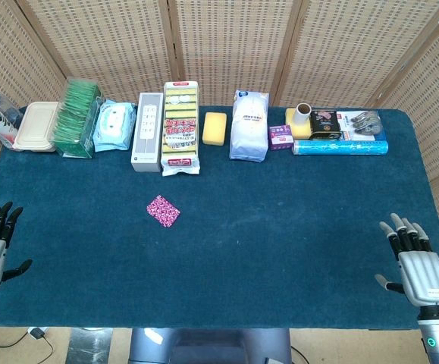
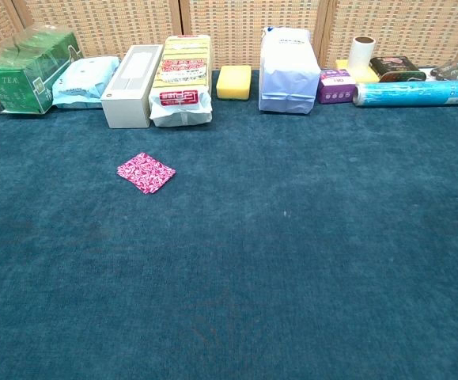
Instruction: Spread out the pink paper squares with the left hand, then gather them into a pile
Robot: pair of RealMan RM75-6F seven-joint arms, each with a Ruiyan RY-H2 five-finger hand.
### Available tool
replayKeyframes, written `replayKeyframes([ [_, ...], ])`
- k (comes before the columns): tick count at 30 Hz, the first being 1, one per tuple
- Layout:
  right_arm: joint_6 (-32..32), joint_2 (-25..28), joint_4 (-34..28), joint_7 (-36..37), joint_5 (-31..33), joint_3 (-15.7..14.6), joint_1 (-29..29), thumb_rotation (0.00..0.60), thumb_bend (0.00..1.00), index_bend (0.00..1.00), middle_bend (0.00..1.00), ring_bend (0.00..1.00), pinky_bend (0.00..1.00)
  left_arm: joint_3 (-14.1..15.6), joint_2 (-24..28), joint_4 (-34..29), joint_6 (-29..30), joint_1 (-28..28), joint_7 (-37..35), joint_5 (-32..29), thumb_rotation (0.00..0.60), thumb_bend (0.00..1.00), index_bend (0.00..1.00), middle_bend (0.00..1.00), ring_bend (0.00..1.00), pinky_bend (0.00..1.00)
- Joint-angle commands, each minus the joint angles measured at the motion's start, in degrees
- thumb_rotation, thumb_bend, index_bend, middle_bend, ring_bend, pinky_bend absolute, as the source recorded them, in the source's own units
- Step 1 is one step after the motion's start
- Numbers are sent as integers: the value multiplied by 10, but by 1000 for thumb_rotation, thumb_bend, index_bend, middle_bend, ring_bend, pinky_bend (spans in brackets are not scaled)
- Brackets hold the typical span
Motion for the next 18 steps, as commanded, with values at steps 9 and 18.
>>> replayKeyframes([
  [9,9,4,-11,0,-10,-6,-4,600,0,102,0,0,0,11,-8,-11,-15,-4,33,2,600,170,0,0,0,64],
  [18,5,10,-16,7,-10,-8,-4,600,0,102,0,0,0,31,27,-64,-153,-88,-22,53,600,139,0,0,0,64],
])
